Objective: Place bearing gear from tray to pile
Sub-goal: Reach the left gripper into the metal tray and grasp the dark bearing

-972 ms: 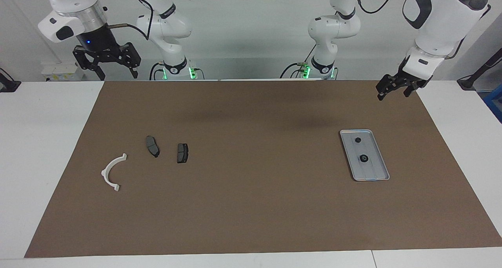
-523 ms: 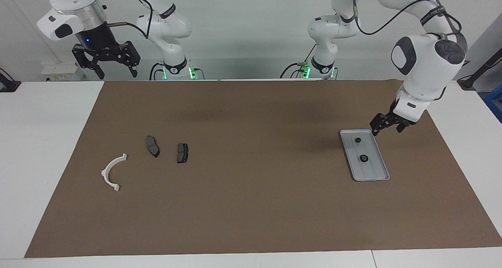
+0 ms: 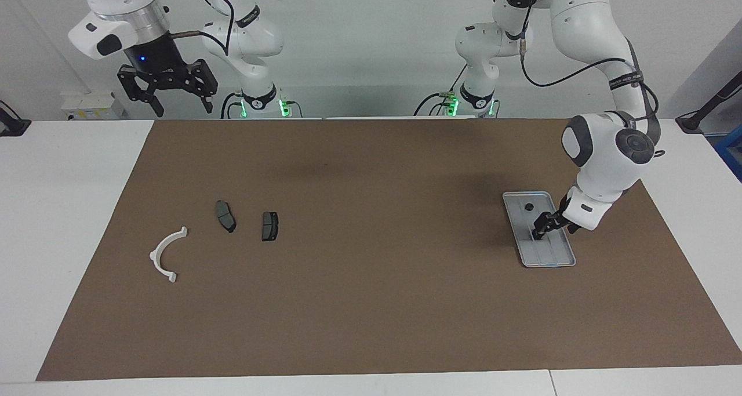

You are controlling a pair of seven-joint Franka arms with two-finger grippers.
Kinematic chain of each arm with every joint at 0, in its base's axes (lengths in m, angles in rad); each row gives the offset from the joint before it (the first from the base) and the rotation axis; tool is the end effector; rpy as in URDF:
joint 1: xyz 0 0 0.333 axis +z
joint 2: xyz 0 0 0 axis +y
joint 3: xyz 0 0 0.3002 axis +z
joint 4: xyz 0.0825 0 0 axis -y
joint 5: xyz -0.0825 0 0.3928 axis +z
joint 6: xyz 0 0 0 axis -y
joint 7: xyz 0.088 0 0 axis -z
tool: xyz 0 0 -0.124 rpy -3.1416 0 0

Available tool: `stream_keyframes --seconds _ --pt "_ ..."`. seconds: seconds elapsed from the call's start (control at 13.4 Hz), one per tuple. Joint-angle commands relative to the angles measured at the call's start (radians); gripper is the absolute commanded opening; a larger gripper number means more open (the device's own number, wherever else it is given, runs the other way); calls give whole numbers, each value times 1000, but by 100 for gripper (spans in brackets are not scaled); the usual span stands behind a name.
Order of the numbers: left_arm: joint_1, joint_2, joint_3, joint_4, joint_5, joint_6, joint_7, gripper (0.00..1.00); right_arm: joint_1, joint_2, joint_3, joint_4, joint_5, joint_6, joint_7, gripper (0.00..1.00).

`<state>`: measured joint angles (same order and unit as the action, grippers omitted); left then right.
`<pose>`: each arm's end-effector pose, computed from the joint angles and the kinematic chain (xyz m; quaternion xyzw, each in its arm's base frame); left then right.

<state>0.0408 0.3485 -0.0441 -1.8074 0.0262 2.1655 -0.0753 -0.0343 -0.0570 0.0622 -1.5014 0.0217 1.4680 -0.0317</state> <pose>0.6423 0.0007 0.3159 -0.9995 -0.0301 -0.0051 0.0032 0.5351 0.0189 0.6468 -0.9994 -0.0310 -0.0118 0.0090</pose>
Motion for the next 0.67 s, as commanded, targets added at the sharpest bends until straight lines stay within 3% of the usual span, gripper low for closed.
stream_keyframes --seconds 0.0,0.37,0.6 --pt "19 -28 1 -107 -9 103 -3 77 -18 -23 1 -29 30 18 7 100" --pt "8 -36 -2 -167 -11 154 -86 73 -12 -35 1 -48 30 6 6 100" --pt "8 -39 -2 -178 -9 154 -87 72 -10 -86 4 -134 30 12 12 100"
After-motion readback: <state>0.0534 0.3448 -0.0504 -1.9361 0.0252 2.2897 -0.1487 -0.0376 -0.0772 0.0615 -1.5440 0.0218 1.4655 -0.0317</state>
